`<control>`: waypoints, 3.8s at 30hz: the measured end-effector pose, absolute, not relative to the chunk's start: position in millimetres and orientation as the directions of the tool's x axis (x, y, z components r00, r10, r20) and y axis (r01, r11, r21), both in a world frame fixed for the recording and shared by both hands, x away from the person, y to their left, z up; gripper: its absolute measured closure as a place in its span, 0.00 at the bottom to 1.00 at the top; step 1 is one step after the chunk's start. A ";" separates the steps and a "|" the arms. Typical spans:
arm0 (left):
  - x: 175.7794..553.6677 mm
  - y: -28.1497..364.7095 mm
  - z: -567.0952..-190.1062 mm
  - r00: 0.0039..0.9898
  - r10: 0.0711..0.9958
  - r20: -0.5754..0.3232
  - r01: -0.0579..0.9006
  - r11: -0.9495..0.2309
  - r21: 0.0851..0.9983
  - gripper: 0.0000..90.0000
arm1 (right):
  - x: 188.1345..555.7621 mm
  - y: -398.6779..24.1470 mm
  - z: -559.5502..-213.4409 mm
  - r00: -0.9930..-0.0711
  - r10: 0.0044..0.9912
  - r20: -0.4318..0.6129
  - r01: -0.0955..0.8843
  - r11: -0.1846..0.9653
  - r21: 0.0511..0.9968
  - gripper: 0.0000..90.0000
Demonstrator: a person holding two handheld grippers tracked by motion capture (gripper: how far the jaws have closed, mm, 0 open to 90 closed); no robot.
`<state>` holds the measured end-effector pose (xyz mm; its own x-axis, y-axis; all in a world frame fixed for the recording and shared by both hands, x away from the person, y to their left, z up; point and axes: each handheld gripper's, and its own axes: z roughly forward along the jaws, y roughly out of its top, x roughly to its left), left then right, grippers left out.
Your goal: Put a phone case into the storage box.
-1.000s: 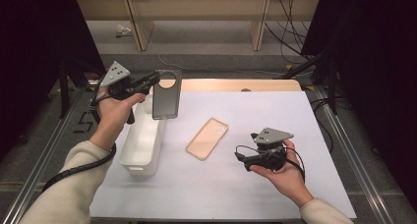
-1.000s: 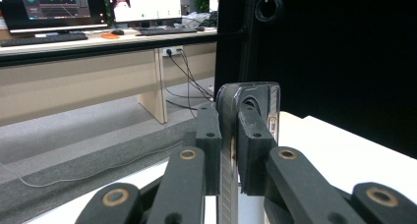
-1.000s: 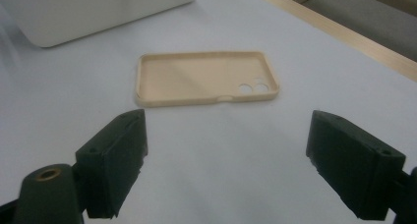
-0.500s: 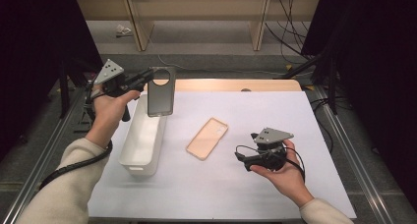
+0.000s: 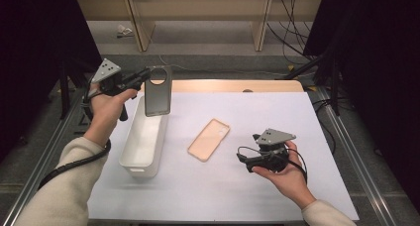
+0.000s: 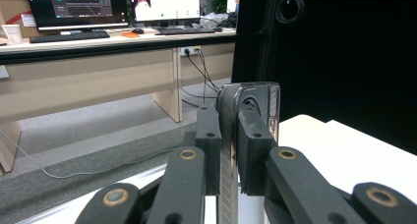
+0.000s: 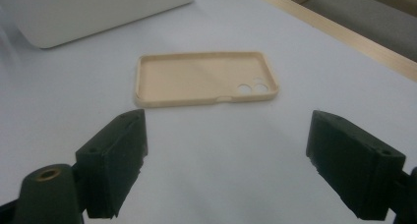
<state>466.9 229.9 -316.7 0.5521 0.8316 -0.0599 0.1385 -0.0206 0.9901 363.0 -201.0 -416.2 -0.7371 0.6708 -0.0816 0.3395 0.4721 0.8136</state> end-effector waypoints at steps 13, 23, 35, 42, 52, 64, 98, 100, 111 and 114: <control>473.0 236.8 -318.1 0.535 0.843 -0.058 0.145 -0.024 0.989 0.90 | 363.2 -201.3 -416.2 -0.737 0.671 -0.082 0.338 0.470 0.815 0.18; 480.7 243.1 -317.1 0.522 0.851 -0.057 0.144 -0.022 0.989 0.90 | 363.2 -201.4 -416.2 -0.737 0.672 -0.080 0.340 0.469 0.815 0.18; 489.8 249.1 -322.3 0.508 0.859 -0.060 0.151 -0.021 0.988 0.90 | 363.5 -202.2 -415.7 -0.733 0.675 -0.080 0.340 0.466 0.817 0.18; 496.2 252.9 -325.9 0.502 0.862 -0.070 0.157 -0.012 0.987 0.90 | 363.5 -202.4 -415.7 -0.733 0.675 -0.081 0.340 0.466 0.817 0.18; 504.3 257.7 -333.1 0.483 0.873 -0.077 0.172 -0.008 0.985 0.90 | 363.6 -202.9 -415.5 -0.733 0.676 -0.079 0.340 0.465 0.817 0.18; 511.6 259.8 -340.4 0.481 0.873 -0.075 0.177 -0.012 0.984 0.90 | 363.8 -203.1 -415.6 -0.734 0.675 -0.078 0.341 0.464 0.817 0.18; 522.7 262.1 -360.5 0.502 0.863 -0.064 0.201 -0.044 0.979 0.90 | 364.2 -202.9 -416.0 -0.736 0.674 -0.073 0.343 0.463 0.817 0.18; 523.4 261.5 -361.4 0.501 0.863 -0.067 0.202 -0.042 0.978 0.90 | 364.3 -203.0 -416.0 -0.735 0.674 -0.072 0.343 0.463 0.817 0.18; 525.1 259.9 -362.2 0.506 0.860 -0.065 0.204 -0.047 0.978 0.90 | 364.2 -202.8 -415.9 -0.736 0.673 -0.072 0.343 0.462 0.818 0.18; 525.5 259.9 -362.9 0.505 0.861 -0.064 0.205 -0.047 0.978 0.90 | 364.4 -202.9 -416.1 -0.736 0.673 -0.072 0.343 0.462 0.818 0.18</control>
<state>525.5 259.9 -362.9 0.5050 0.8608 -0.0639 0.2045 -0.0474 0.9777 364.4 -202.9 -416.1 -0.7363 0.6729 -0.0716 0.3432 0.4625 0.8175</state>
